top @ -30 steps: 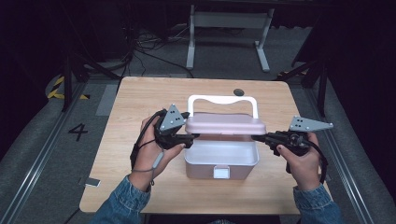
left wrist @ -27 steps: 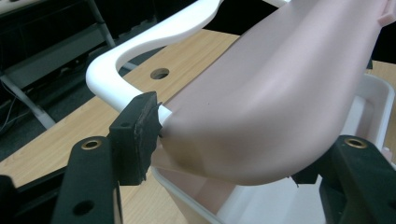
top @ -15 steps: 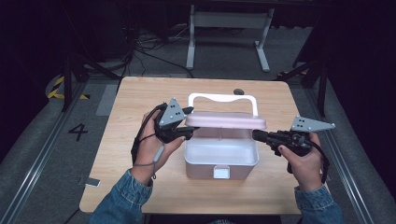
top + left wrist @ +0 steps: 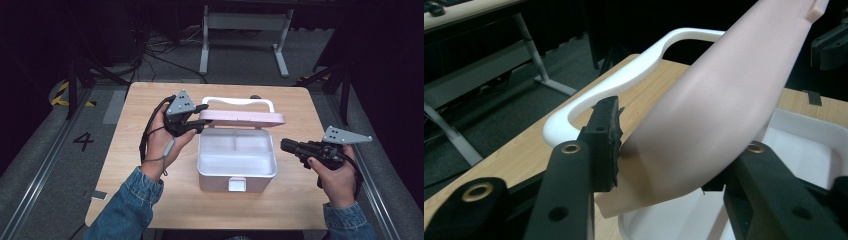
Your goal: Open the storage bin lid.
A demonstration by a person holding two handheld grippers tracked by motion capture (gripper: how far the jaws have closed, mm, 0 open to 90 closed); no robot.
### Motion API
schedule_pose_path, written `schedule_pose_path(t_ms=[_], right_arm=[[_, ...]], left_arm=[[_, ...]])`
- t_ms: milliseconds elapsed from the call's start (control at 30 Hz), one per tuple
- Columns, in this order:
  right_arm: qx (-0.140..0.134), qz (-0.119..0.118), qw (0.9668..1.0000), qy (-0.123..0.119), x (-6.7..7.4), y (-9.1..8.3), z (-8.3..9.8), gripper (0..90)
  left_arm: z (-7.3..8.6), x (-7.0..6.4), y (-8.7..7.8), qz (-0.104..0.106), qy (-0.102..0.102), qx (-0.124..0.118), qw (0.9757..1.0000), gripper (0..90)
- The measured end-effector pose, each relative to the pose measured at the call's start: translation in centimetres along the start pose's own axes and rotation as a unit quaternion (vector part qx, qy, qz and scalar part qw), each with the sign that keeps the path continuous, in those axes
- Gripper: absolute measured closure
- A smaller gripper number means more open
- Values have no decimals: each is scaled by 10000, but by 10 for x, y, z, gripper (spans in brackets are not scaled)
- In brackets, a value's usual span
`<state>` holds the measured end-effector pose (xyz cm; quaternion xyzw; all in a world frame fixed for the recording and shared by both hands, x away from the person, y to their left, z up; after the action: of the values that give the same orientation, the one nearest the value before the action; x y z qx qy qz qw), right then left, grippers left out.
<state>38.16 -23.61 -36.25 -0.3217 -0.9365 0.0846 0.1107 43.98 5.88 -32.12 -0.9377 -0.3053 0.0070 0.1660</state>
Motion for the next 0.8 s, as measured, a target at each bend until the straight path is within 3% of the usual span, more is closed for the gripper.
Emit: schedule_pose_path(t_ms=[267, 500, 800], right_arm=[[63, 385, 9992, -63, -12, -13, 4, 791], [268, 573, 9980, -90, -22, -17, 12, 656], [661, 1011, 9924, -226, -43, -27, 25, 541]], left_arm=[[-9, 13, 8, 3, -46, -37, 10000, 643], [-14, 22, 15, 20, -187, -44, 9998, 661], [-17, 34, 24, -3, -362, -70, 9993, 665]])
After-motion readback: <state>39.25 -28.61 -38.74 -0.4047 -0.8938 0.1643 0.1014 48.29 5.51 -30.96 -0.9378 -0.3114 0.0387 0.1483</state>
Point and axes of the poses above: each handheld gripper's, and its own axes: y roughly forward along the jaws, z roughly out of its underside, x roughly to its left, the point moved 7 cm from there along y, roughly forward along the jaws, and after that the axes turned 6 degrees about -x, right-handed, at the moved point
